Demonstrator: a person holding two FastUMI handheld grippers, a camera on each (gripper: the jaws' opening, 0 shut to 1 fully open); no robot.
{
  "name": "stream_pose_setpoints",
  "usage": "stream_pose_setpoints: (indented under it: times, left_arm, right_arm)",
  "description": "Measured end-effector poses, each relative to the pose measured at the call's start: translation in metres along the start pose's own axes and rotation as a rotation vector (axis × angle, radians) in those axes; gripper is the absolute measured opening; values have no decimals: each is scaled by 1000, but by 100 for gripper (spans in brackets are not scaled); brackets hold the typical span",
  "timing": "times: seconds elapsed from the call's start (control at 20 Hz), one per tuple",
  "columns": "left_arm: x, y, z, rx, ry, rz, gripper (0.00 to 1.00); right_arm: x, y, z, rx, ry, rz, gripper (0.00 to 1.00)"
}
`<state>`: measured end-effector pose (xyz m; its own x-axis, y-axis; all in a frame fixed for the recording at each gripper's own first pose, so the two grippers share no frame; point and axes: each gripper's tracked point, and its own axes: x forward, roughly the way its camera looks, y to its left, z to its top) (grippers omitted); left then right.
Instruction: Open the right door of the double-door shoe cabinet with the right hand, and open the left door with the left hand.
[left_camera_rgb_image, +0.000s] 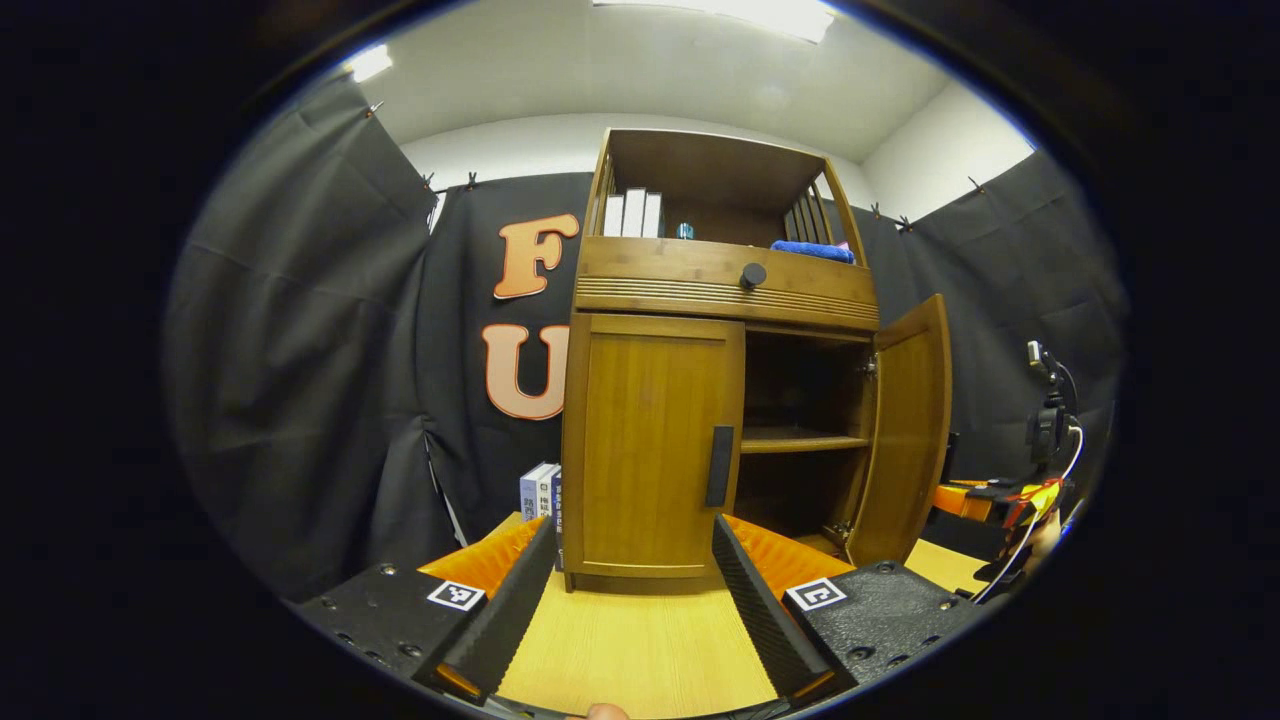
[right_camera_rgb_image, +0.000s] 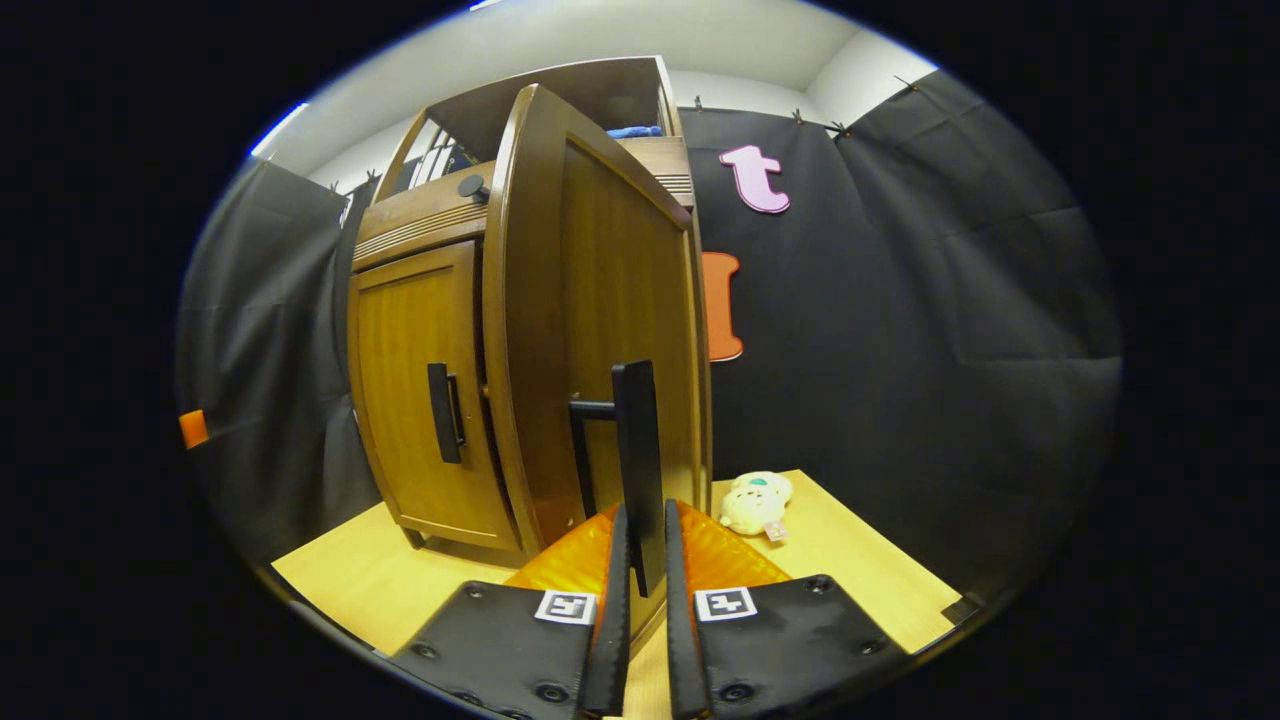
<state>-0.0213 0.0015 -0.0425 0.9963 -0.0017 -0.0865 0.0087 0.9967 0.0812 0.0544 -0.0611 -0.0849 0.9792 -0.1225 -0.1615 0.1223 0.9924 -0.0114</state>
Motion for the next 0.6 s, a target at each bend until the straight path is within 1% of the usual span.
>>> stream_pose_setpoints:
  times: [0.05, 0.1, 0.15, 0.2, 0.25, 0.3, 0.5, 0.55, 0.6]
  left_arm:
    - [1, -2, 1, -1, 1, -2, 94]
    - [2, -4, 1, -2, 0, -5, 92]
    - [3, -7, 1, -1, -1, -8, 94]
    - [4, -11, 1, -1, -1, -13, 92]
    - [6, -14, 1, 1, 1, -18, 94]
    - [7, -18, 0, 4, 4, -24, 94]
    - [12, -30, -3, 24, 14, -32, 95]
    - [15, -34, -4, 24, 16, -33, 92]
    - [17, -38, -5, 22, 19, -35, 95]
  right_arm:
    - [1, -11, -3, -11, 12, -11, 8]
    - [0, -20, -3, -18, 0, -23, 8]
    - [-1, -30, -2, -20, -1, -39, 1]
    - [-3, -41, 2, -22, -5, -57, 8]
    - [-5, -51, 5, -18, -6, -75, 8]
    - [-5, -59, 7, -10, -7, -86, 8]
    - [-4, -63, 7, 7, -1, -49, 8]
    - [-4, -64, 7, -1, -3, -44, 8]
    - [-4, -65, 7, -7, -4, -38, 8]
